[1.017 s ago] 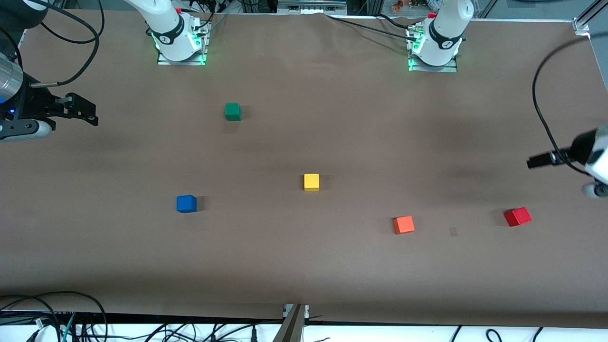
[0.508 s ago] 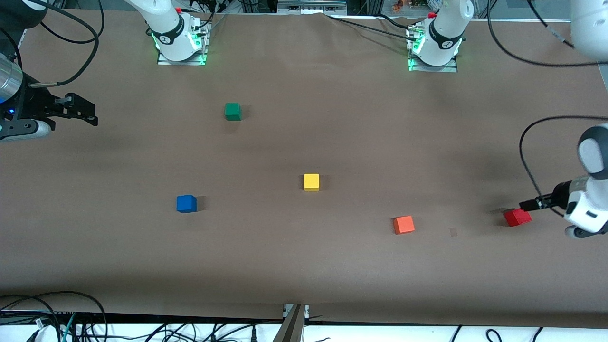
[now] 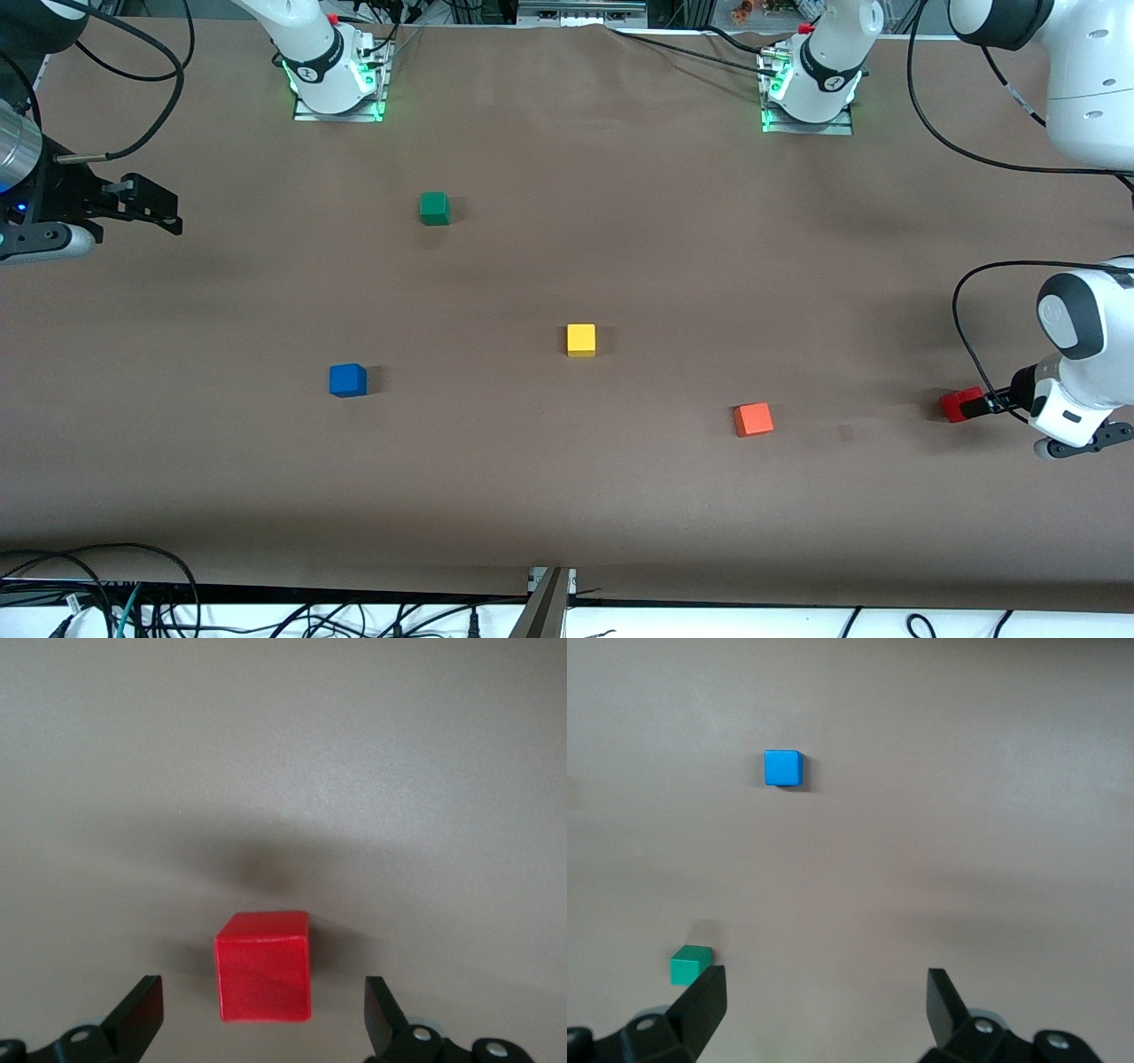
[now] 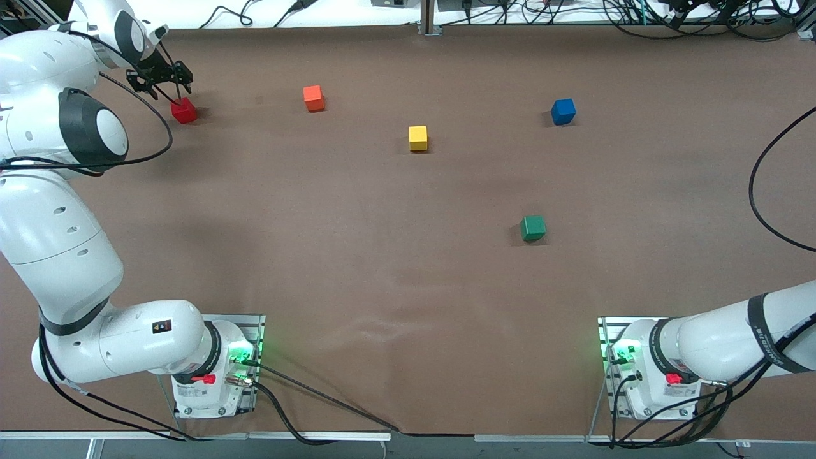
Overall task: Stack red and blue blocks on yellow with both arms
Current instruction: 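Lower the left gripper, grasp the red cube and lift it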
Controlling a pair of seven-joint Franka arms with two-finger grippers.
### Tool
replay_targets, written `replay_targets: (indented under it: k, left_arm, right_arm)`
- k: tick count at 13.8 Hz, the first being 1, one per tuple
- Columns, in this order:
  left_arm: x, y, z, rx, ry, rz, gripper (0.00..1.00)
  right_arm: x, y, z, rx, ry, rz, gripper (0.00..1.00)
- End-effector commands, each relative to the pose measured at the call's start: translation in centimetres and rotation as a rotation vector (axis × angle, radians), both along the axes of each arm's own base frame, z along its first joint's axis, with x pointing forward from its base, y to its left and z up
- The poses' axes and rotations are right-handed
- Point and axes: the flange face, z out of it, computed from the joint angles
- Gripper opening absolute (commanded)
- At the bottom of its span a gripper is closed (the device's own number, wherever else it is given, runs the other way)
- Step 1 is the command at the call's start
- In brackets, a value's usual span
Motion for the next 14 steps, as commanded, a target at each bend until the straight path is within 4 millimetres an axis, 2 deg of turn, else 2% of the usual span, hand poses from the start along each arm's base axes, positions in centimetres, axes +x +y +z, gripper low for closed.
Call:
replay_targets:
  k: [1, 3, 8, 13, 14]
  left_arm:
    - [-0.7, -0.3, -1.4, -0.014, -0.028, -0.018, 1.0]
    - [-1.2, -0.2, -2.4, -0.01, -0.04, -0.016, 1.0]
    - [-1.5, -0.3, -3.1, -0.012, -0.034, -0.016, 1.0]
    - [-2.4, 1.2, -3.8, -0.019, -0.02, -0.024, 1.0]
    - [-2.4, 1.0, -3.8, -0.024, -0.02, -0.026, 0.85]
  right_arm:
    - [0.0, -0.2, 0.6, 0.005, 0.002, 0.009, 1.0]
    - [-0.1, -0.2, 0.6, 0.005, 0.005, 0.009, 1.0]
    - [-0.1, -0.1, 0.5, 0.005, 0.008, 0.01, 1.0]
    - [-0.1, -0.1, 0.5, 0.005, 0.011, 0.01, 1.0]
    - [-0.2, -0.1, 0.5, 0.005, 0.012, 0.01, 1.0]
